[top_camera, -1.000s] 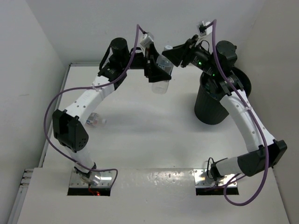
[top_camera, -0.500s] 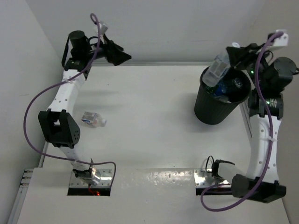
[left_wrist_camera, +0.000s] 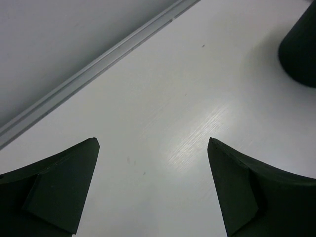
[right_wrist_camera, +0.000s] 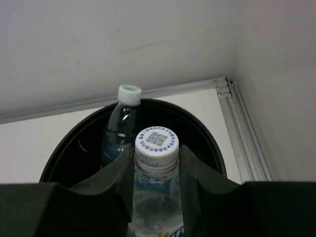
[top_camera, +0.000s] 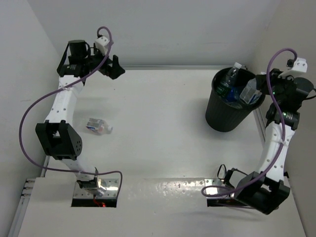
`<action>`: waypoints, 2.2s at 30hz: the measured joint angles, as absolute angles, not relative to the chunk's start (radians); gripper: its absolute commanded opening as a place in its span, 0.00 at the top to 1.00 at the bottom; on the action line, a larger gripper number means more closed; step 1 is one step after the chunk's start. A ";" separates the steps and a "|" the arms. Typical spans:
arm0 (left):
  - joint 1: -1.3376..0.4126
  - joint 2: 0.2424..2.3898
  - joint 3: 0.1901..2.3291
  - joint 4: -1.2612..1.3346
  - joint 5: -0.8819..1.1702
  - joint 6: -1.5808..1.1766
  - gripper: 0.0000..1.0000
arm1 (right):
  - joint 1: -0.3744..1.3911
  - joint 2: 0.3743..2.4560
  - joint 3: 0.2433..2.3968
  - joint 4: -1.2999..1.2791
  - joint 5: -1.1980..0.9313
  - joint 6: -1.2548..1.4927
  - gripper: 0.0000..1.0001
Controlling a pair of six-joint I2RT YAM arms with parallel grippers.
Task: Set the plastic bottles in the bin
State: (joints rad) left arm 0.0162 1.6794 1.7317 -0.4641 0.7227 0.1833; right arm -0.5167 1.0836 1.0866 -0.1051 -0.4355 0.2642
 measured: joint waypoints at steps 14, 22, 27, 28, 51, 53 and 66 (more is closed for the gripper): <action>0.158 1.633 1.638 -0.898 0.610 0.711 0.01 | -0.493 1.182 1.101 -0.101 -0.476 0.271 0.12; 0.199 1.628 1.604 -1.164 0.546 1.155 0.02 | -0.445 1.193 1.345 -0.164 -0.524 0.378 0.05; 0.232 1.626 1.533 -1.218 0.482 1.308 0.02 | -0.379 1.189 1.499 -0.146 -0.569 0.433 0.05; 0.235 1.626 1.531 -1.230 0.471 1.334 0.02 | -0.373 1.186 1.518 -0.144 -0.574 0.443 0.05; 0.283 1.593 1.074 -0.742 0.268 1.797 0.01 | -0.283 1.161 1.503 -0.243 -0.607 0.477 0.05; 0.282 1.626 1.074 -0.712 0.263 1.806 0.01 | -0.278 1.168 1.504 -0.252 -0.606 0.475 0.05; 0.241 1.748 1.102 -0.776 0.268 1.747 0.37 | -0.230 1.182 1.514 -0.288 -0.607 0.460 0.08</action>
State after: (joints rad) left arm 0.2405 1.7477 1.1023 -0.7765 0.2680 1.7473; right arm -0.2302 1.1824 1.5135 -0.2878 -0.6067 0.4599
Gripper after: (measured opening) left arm 0.769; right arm 0.930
